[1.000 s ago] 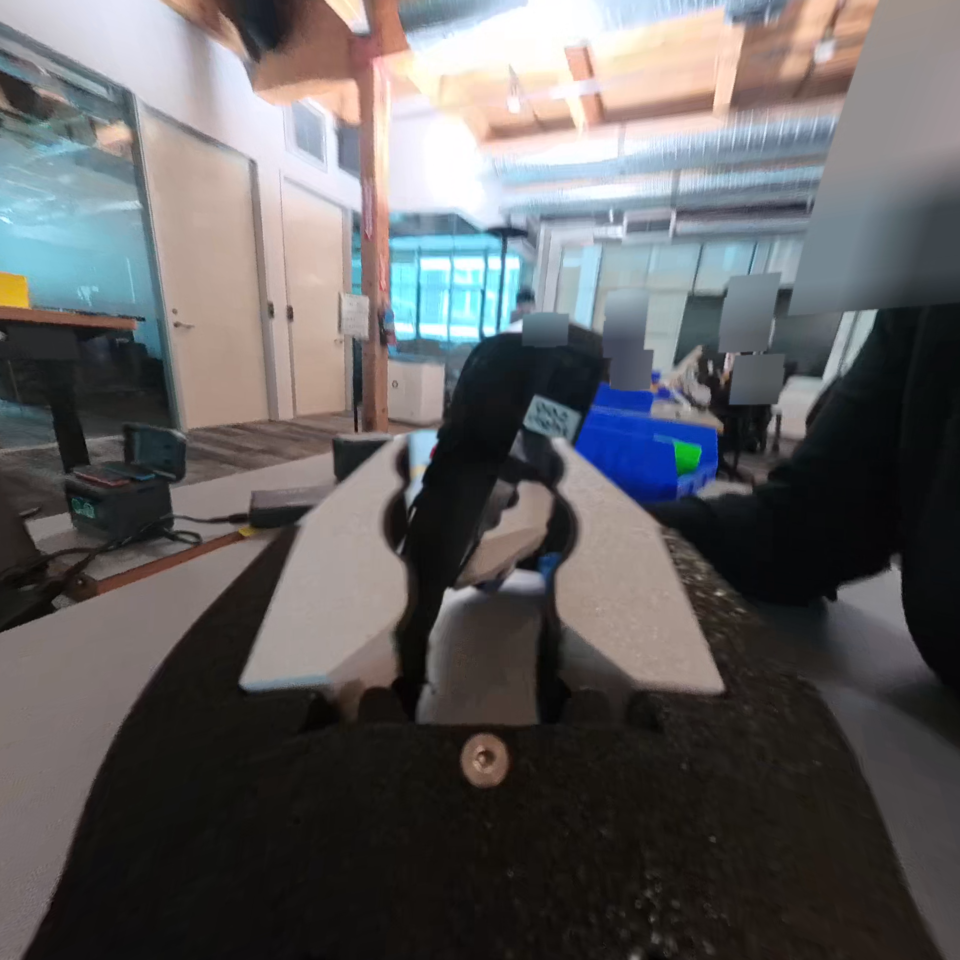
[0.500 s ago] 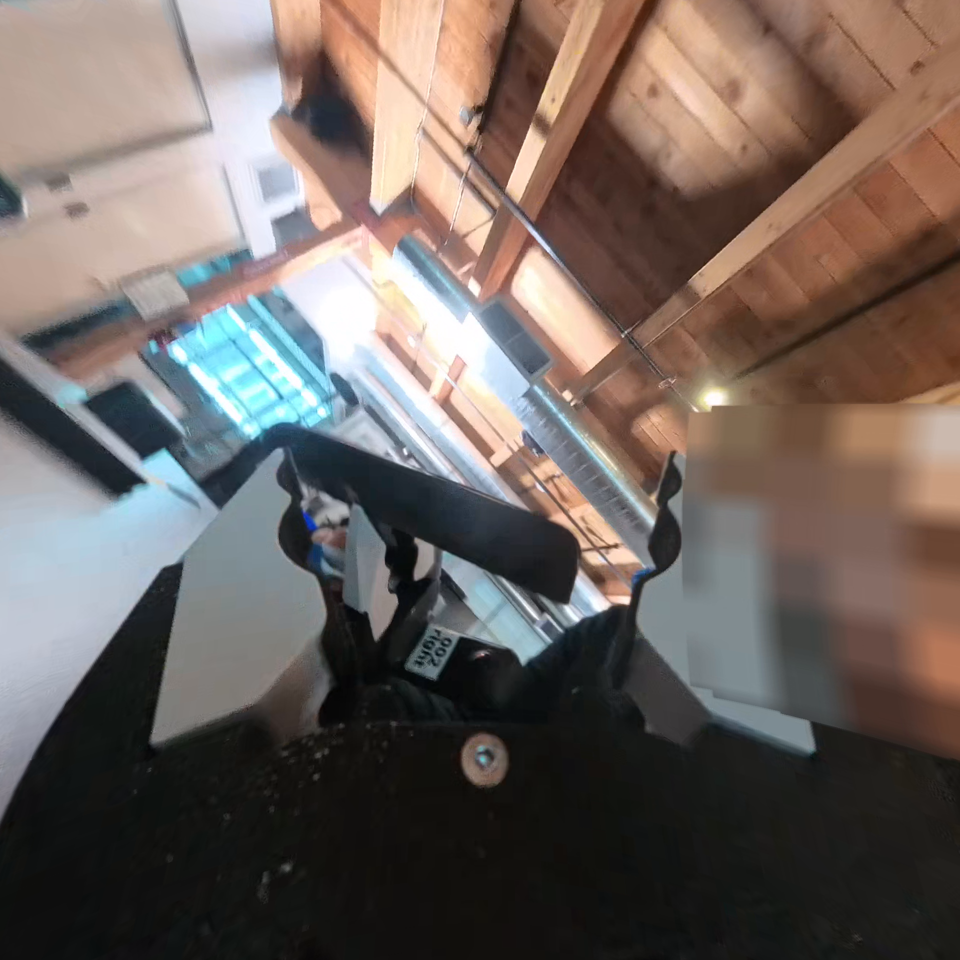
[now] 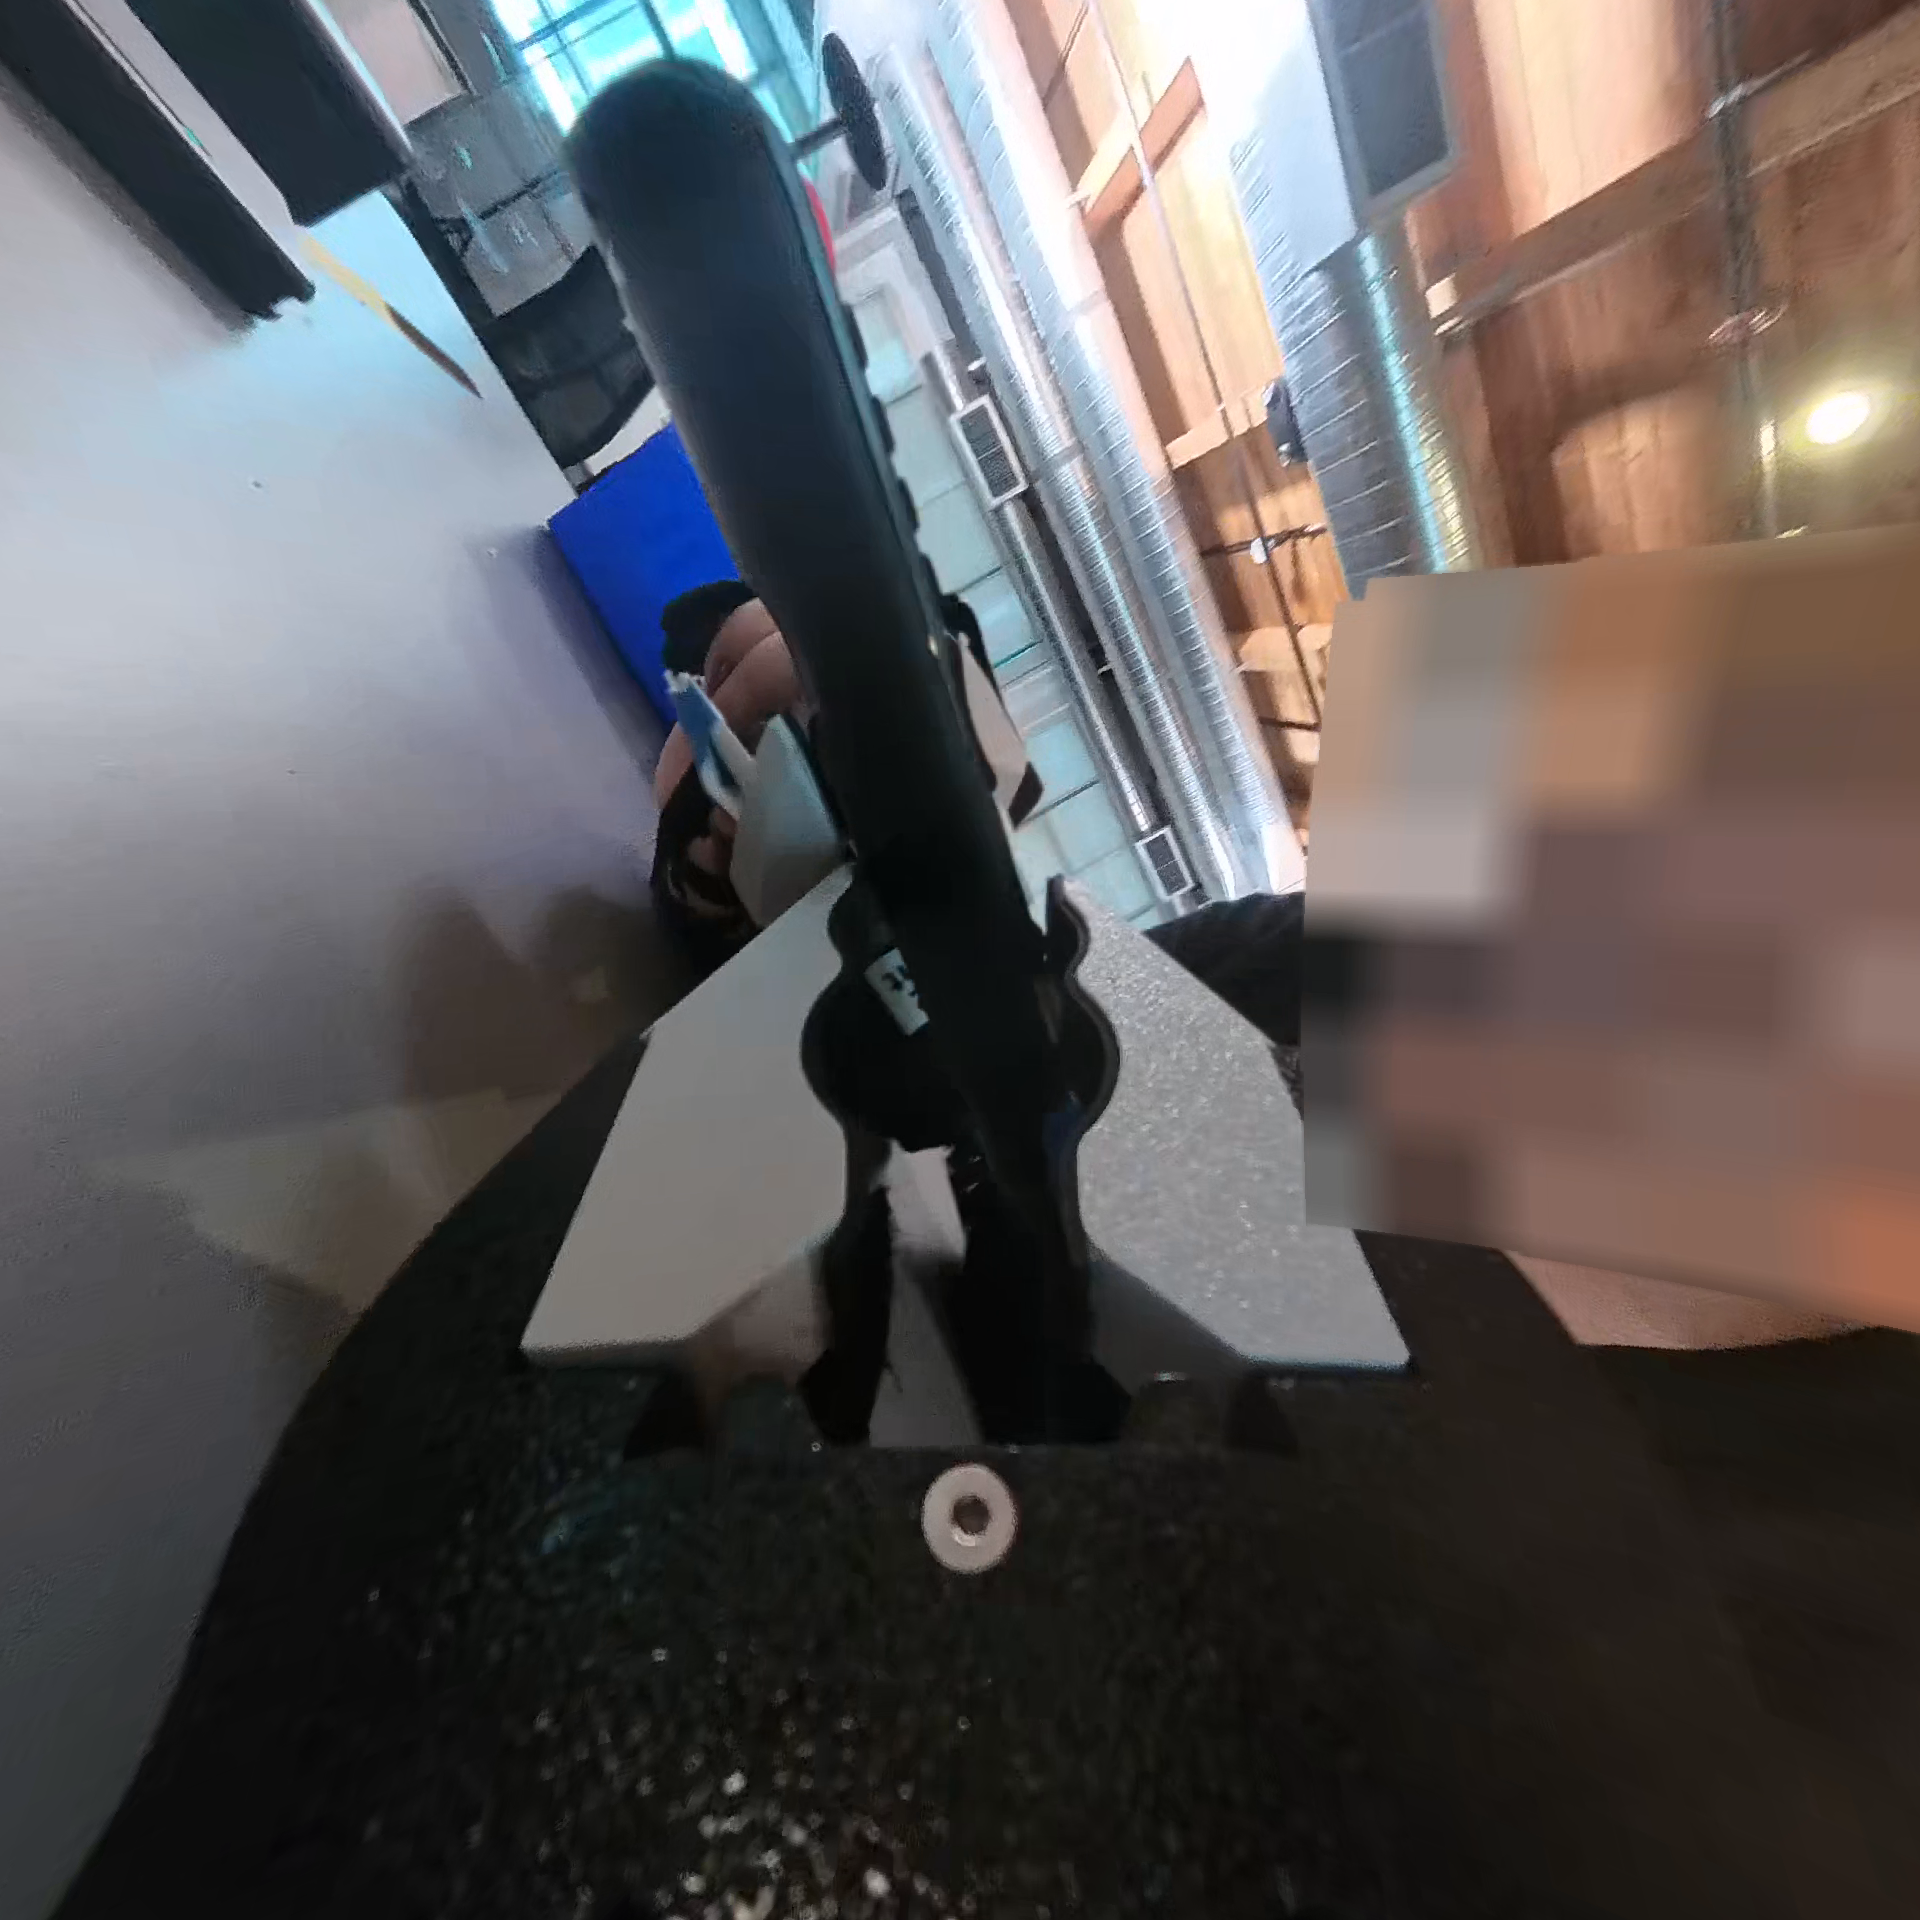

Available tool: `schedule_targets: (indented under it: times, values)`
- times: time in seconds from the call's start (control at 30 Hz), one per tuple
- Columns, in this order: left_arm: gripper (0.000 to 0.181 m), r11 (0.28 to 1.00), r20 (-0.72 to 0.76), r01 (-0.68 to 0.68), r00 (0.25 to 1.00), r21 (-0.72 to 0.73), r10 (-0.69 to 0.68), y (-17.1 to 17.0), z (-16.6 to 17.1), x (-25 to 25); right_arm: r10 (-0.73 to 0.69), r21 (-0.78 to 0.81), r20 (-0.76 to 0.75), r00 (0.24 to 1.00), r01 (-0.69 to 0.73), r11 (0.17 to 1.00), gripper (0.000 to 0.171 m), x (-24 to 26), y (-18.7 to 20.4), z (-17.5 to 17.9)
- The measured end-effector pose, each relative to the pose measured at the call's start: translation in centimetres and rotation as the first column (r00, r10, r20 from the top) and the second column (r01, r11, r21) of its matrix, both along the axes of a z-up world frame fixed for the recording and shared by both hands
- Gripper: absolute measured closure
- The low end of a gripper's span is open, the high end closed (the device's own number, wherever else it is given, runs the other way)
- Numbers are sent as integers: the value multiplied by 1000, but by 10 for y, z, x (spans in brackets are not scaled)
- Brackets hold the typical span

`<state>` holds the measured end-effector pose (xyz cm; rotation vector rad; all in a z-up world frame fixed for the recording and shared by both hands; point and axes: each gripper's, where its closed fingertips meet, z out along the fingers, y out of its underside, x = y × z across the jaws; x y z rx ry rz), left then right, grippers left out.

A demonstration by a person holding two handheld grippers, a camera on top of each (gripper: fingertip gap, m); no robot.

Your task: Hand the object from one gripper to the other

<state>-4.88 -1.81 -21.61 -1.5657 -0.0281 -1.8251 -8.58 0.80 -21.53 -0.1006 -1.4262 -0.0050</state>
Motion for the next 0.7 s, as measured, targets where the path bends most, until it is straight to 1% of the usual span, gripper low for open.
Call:
schedule_targets:
  times: [0.03, 0.1, 0.17, 0.23, 0.27, 0.3, 0.33, 0.37, 0.4, 0.43, 0.47, 0.5, 0.53, 0.57, 0.6, 0.63, 0.67, 0.7]
  values:
    - [151, 1000, -23, -4, 1000, 9, 4, 0, -1, 1, -4, -5, -5, 1000, 4, 1000, 149, 0, 1, 1]
    - [154, 999, -93, -28, 995, 36, 31, 3, -4, 2, -23, -40, -21, 1000, 22, 999, 145, 0, 5, 3]
    - [158, 995, -171, -72, 982, 75, 84, 8, -7, 2, -28, -137, -38, 999, 23, 990, 137, 1, 13, 7]
    - [159, 984, -220, -112, 965, 139, 141, 13, -5, 0, -39, -331, -27, 999, 28, 943, 133, 1, 28, 6]
    - [159, 975, -239, -125, 956, 184, 167, 13, -3, 0, -43, -450, -16, 999, 31, 893, 132, 1, 39, 4]
    - [159, 963, -266, -146, 942, 226, 205, 15, -1, -1, -46, -573, -15, 999, 29, 819, 131, 2, 50, 5]
    - [159, 946, -288, -161, 926, 283, 244, 16, 3, -2, -46, -691, -26, 999, 16, 722, 132, 3, 62, 6]
    - [159, 920, -303, -186, 906, 345, 297, 18, 8, -3, -14, -799, -36, 999, -20, 601, 134, 5, 68, 7]
    - [159, 890, -312, -210, 883, 406, 350, 19, 13, -4, 70, -889, -56, 996, -82, 451, 135, 6, 67, 8]
    - [159, 854, -310, -216, 866, 473, 391, 18, 20, -4, 179, -948, -112, 977, -159, 276, 135, 8, 61, 13]
    - [159, 812, -301, -225, 849, 538, 435, 16, 26, -5, 291, -968, -199, 936, -233, 88, 133, 12, 52, 21]
    - [159, 771, -293, -237, 828, 591, 479, 15, 30, -6, 404, -958, -287, 869, -269, -101, 131, 18, 41, 30]
    - [159, 740, -294, -243, 805, 628, 515, 14, 32, -7, 484, -931, -354, 801, -249, -267, 121, 23, 33, 35]
    - [159, 716, -307, -243, 780, 654, 545, 14, 32, -9, 545, -902, -389, 743, -187, -389, 113, 25, 25, 34]
    - [159, 693, -319, -242, 753, 679, 576, 15, 31, -10, 604, -884, -392, 694, -103, -456, 106, 26, 16, 30]
    - [159, 670, -323, -235, 735, 704, 596, 14, 31, -10, 650, -881, -372, 662, -31, -472, 99, 25, 6, 24]
    - [159, 652, -323, -231, 722, 722, 613, 14, 32, -10, 688, -892, -340, 641, 12, -452, 98, 24, -4, 19]
    - [159, 642, -323, -223, 716, 733, 618, 13, 32, -9, 721, -912, -303, 623, 30, -410, 105, 24, -14, 15]
